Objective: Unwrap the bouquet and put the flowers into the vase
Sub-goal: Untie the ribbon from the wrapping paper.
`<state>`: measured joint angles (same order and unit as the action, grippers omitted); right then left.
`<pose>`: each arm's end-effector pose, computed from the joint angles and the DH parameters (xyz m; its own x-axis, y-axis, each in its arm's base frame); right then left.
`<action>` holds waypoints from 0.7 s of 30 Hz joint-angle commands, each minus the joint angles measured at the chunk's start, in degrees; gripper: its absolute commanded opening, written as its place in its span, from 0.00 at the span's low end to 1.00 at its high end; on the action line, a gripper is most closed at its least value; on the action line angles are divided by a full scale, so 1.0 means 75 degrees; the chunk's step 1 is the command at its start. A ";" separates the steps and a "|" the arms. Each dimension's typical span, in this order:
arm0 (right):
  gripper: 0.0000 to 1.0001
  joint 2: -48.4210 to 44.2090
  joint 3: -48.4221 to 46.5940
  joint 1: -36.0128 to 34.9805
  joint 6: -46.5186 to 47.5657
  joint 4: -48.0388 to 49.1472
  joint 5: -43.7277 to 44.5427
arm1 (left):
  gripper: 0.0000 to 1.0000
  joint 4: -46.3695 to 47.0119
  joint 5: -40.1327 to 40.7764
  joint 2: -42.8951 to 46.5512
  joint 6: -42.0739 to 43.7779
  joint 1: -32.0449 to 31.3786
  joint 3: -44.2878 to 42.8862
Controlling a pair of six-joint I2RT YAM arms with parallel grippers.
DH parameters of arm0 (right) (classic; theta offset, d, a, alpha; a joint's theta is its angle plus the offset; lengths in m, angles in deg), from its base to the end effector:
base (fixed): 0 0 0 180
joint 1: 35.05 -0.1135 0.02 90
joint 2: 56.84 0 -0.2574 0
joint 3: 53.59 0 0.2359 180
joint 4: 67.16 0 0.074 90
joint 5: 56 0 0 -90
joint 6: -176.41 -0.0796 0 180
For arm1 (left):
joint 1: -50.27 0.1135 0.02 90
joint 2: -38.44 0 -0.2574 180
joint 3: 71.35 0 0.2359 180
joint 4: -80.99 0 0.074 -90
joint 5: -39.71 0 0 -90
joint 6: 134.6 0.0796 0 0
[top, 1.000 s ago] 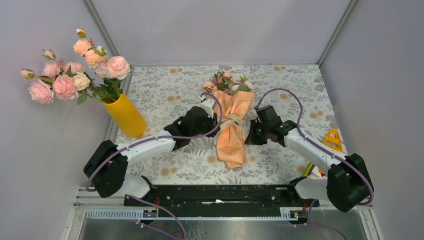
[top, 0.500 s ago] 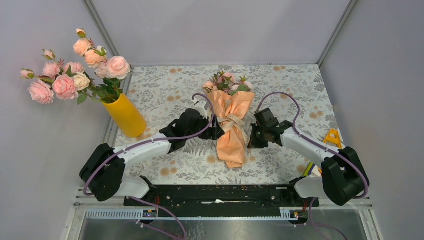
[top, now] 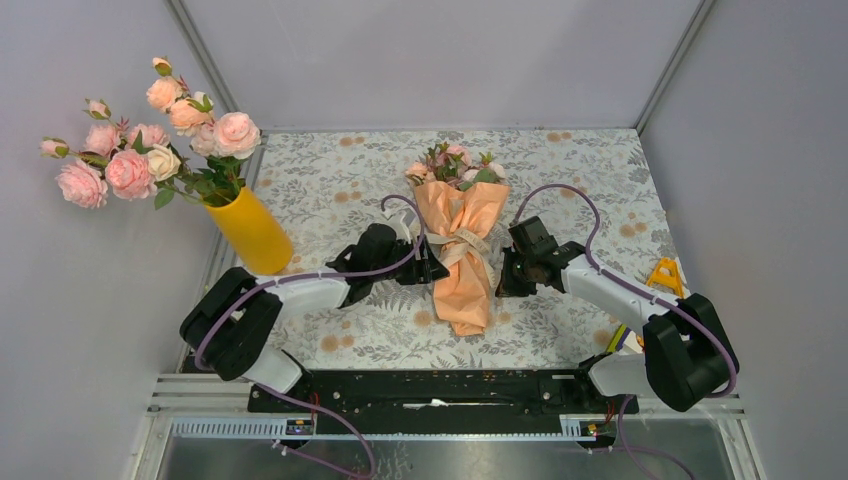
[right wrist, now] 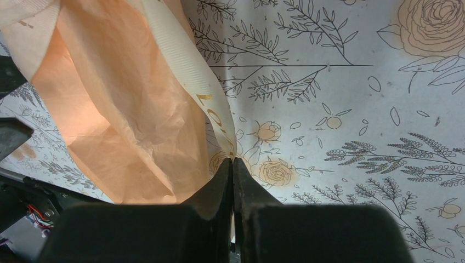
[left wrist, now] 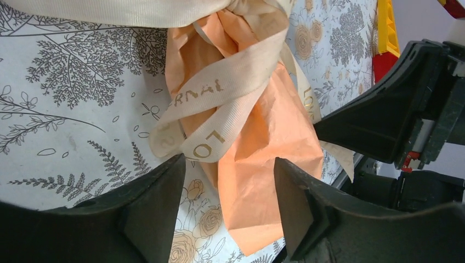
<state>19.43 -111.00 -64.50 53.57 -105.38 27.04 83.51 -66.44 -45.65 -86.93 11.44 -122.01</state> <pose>0.2263 0.1388 0.1588 -0.9099 0.1044 -0.4015 -0.0618 0.9228 0.3802 0.2350 -0.2176 0.1623 -0.8266 -0.1650 -0.5381 0.3132 0.6595 -0.6834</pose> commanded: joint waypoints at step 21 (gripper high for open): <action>0.00 0.0117 -0.0099 0.0048 0.0007 0.0078 -0.0220 | 0.61 0.1453 0.0876 -0.0735 -0.0368 0.0080 -0.0028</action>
<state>19.69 -111.00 -64.50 53.57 -105.36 26.82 89.98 -63.18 -51.31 -89.53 11.72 -121.95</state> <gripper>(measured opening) 0.017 0.611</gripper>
